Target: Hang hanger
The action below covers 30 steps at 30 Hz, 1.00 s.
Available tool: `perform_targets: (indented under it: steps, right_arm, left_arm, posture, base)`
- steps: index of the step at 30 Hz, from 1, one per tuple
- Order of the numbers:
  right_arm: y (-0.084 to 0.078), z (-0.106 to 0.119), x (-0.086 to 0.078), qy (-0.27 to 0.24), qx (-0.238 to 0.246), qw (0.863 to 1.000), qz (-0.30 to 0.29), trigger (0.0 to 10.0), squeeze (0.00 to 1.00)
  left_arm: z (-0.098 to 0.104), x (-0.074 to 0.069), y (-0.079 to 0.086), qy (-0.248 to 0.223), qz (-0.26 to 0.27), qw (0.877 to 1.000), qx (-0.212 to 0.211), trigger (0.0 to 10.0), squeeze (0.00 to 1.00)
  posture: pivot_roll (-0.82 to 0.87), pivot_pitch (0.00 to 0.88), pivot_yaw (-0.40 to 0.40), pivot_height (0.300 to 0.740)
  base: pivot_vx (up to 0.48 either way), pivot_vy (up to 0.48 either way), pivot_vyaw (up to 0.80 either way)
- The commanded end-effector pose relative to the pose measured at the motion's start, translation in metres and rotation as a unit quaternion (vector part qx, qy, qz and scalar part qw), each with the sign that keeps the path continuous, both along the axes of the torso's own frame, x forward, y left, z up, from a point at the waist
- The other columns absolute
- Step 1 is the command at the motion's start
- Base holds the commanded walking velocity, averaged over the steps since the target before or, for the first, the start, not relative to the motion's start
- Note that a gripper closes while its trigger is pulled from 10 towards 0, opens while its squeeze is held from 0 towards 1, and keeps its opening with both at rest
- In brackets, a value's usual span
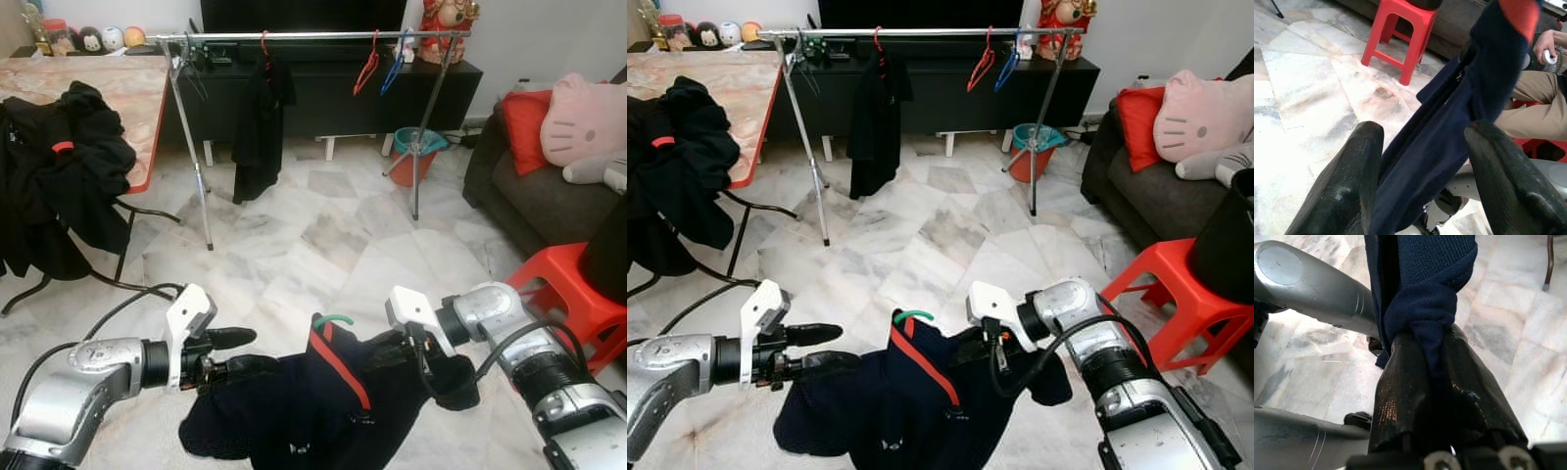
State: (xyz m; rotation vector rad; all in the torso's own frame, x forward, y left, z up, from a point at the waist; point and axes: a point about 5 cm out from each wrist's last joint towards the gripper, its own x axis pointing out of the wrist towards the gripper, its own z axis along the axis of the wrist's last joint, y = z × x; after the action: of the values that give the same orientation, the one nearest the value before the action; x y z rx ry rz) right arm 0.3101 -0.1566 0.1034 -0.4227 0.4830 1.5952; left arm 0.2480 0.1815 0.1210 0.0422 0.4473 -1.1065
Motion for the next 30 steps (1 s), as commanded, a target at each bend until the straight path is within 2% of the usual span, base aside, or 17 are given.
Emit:
perform_targets:
  steps: [1,17,29,30]
  right_arm:
    - [0.005,0.011,0.004,-0.02,0.014,1.0,0.016,0.0,0.0]
    - [0.022,0.019,0.006,-0.03,0.027,0.998,0.042,0.0,0.0]
    - [0.047,0.034,0.013,-0.052,0.057,0.995,0.06,0.0,0.0]
    - [0.048,0.034,0.013,-0.053,0.058,0.995,0.061,0.0,0.0]
  left_arm:
    - [0.002,0.0,-0.006,-0.006,-0.02,1.0,-0.004,10.0,0.0]
    - [0.002,-0.001,-0.015,-0.017,-0.054,0.998,0.004,10.0,0.0]
    - [0.001,-0.003,-0.022,-0.018,-0.077,0.997,0.003,10.0,0.0]
    - [0.001,-0.003,-0.022,-0.017,-0.077,0.997,0.002,9.4,0.0]
  posture:
    - [0.17,0.0,-0.078,0.732]
    - [0.17,0.0,-0.078,0.732]
    - [0.17,0.0,-0.08,0.732]
    - [0.17,0.0,-0.08,0.732]
  base:
    - [0.0,0.0,0.0]
    - [0.0,0.0,0.0]
    - [0.0,0.0,0.0]
    - [0.0,0.0,0.0]
